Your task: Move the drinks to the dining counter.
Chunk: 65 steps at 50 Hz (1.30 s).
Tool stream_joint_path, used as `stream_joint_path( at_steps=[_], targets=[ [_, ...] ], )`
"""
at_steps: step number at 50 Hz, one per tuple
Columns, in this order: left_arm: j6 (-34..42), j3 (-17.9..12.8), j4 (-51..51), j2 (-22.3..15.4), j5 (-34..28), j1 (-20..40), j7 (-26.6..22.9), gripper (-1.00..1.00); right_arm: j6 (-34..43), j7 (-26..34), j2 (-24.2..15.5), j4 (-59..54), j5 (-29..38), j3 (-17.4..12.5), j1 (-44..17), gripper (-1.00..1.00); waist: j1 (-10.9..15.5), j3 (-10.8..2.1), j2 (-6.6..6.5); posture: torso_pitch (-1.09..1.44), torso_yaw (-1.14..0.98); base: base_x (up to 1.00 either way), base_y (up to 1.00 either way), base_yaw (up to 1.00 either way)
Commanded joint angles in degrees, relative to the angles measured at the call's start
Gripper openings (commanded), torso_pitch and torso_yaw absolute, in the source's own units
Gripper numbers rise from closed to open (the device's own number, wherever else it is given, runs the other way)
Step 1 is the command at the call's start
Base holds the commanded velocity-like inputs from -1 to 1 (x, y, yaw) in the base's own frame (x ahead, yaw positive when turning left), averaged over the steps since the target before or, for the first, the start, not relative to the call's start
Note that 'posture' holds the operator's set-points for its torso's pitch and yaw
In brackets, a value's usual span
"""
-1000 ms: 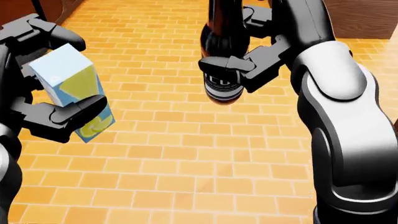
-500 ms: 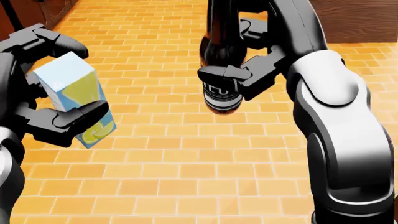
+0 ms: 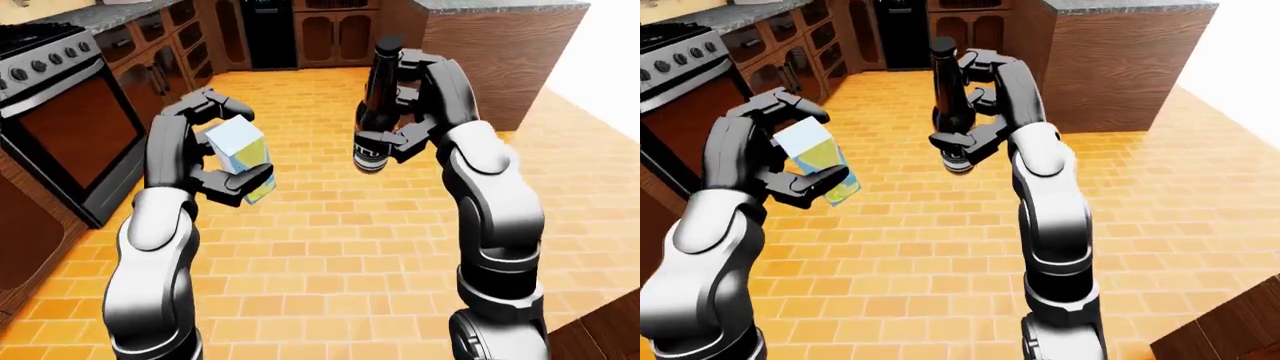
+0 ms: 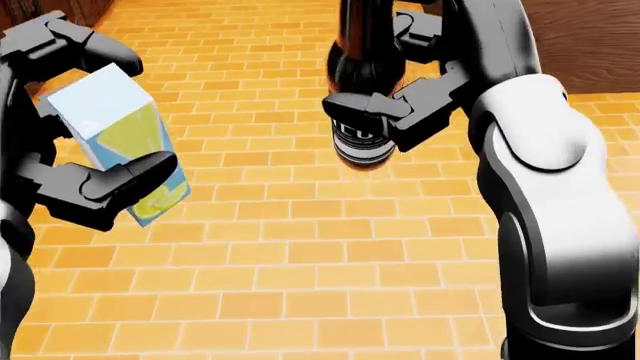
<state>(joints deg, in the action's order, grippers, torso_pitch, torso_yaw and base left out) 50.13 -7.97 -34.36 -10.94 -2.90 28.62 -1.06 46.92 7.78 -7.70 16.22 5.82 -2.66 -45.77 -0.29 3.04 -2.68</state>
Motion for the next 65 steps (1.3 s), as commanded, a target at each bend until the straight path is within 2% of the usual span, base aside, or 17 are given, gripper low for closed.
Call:
stream_joint_path(
  at_steps=[1, 11, 14, 15, 16, 24, 28, 30, 39, 42, 43, 44, 46, 52, 55, 56, 65],
  targets=[
    [-1.9, -0.45, -0.84, -0.24, -0.44, 1.25, 0.55, -1.0, -1.32, 0.0, -0.51, 1.45, -0.21, -0.24, -1.78, -1.0, -0.2, -0.86, -0.37, 0.0, 0.0, 0.72, 0.0, 0.0],
    [-0.98, -0.46, -1.51, -0.19, -0.34, 1.75, 0.46, -1.0, -0.29, 0.16, -0.58, 2.21, -0.11, -0.26, -1.97, -1.0, 2.12, -2.5, 0.8, 0.0, 0.0, 0.71, 0.0, 0.0],
    [-1.08, -0.59, -1.54, -0.29, -0.25, 1.68, 0.44, -1.0, -0.45, 0.24, -0.54, 2.26, -0.07, -0.15, -1.72, -1.0, 1.18, -3.17, 6.52, 0.0, 0.0, 0.71, 0.0, 0.0],
    [-1.22, -0.63, -1.34, -0.31, -0.23, 1.74, 0.47, -1.0, -0.7, 0.26, -0.53, 1.93, 0.01, -0.08, -1.77, -1.0, 1.17, -1.43, 4.26, 0.0, 0.0, 0.73, 0.0, 0.0],
    [-1.19, -0.57, -1.33, -0.28, -0.23, 1.76, 0.52, -1.0, -0.61, 0.28, -0.46, 1.96, 0.05, -0.01, -1.82, -1.0, 1.43, 0.48, 5.0, 0.0, 0.0, 0.72, 0.0, 0.0],
    [-0.89, -0.67, -1.66, -0.32, -0.1, 1.84, 0.59, -1.0, -0.6, 0.25, -0.28, 1.88, 0.01, -0.2, -2.06, -1.0, -0.87, -2.01, 3.83, 0.0, 0.0, 0.72, 0.0, 0.0],
    [-1.31, -0.72, -1.39, -0.36, 0.01, 1.66, 0.65, -1.0, -1.03, 0.05, -0.23, 1.51, -0.18, -0.41, -1.94, -1.0, -0.38, -3.57, -2.3, 0.0, 0.0, 0.72, 0.0, 0.0],
    [-1.15, -0.85, -1.48, -0.43, 0.09, 1.69, 0.64, -1.0, -1.11, -0.06, -0.22, 1.46, -0.25, -0.32, -1.94, -1.0, 0.21, -0.42, -1.36, 0.0, 0.0, 0.72, 0.0, 0.0],
    [-0.96, -0.62, -1.54, -0.59, -0.1, 1.6, 0.54, -1.0, -1.5, -0.18, -0.07, 1.41, -0.42, -0.1, -1.51, -1.0, 1.98, -2.67, 0.66, 0.0, 0.0, 0.71, 0.0, 0.0],
    [-0.39, -0.59, -2.03, -0.62, -0.16, 1.81, 0.48, -1.0, -1.51, -0.1, -0.13, 1.42, -0.43, -0.09, -1.56, -1.0, 1.47, -3.98, 6.57, 0.0, 0.0, 0.72, 0.0, 0.0],
    [-0.24, -0.54, -2.19, -0.6, -0.19, 1.81, 0.45, -1.0, -1.44, -0.06, -0.16, 1.51, -0.4, -0.04, -1.54, -1.0, 1.39, -0.93, 3.94, 0.0, 0.0, 0.71, 0.0, 0.0],
    [-0.31, -0.54, -2.14, -0.61, -0.2, 1.83, 0.43, -1.0, -1.52, -0.04, -0.16, 1.46, -0.39, -0.04, -1.52, -1.0, 1.0, 0.27, 5.12, 0.0, 0.0, 0.71, 0.0, 0.0],
    [-0.8, -0.63, -1.84, -0.6, -0.19, 1.73, 0.33, -1.0, -1.33, -0.01, -0.11, 1.49, -0.3, 0.02, -1.71, -1.0, 0.27, -1.92, 5.12, 0.0, 0.0, 0.71, 0.0, 0.0],
    [-0.15, -0.7, -2.3, -0.69, -0.2, 2.05, 0.23, -1.0, -1.03, 0.29, -0.17, 1.79, 0.14, 0.14, -1.85, -1.0, -0.58, -2.19, 3.0, 0.0, 0.0, 0.57, 0.0, 0.0],
    [-0.32, -0.71, -2.22, -0.67, -0.2, 2.0, 0.24, -1.0, -0.9, 0.4, -0.16, 1.99, 0.23, 0.09, -1.85, -1.0, -0.24, -3.77, -3.52, 0.0, 0.0, 0.46, 0.0, 0.0],
    [-0.4, -0.73, -2.18, -0.64, -0.17, 1.97, 0.24, -1.0, -0.88, 0.41, -0.15, 2.06, 0.25, 0.1, -1.82, -1.0, -0.06, -1.03, -1.67, 0.0, 0.0, 0.43, 0.0, 0.0],
    [-0.98, -0.61, -1.93, -0.52, -0.27, 1.55, 0.36, -1.0, -1.27, 0.12, 0.03, 1.59, 0.15, 0.06, -1.42, -1.0, 1.2, -2.84, 1.01, 0.0, 0.0, 0.41, 0.0, 0.0]
  ],
)
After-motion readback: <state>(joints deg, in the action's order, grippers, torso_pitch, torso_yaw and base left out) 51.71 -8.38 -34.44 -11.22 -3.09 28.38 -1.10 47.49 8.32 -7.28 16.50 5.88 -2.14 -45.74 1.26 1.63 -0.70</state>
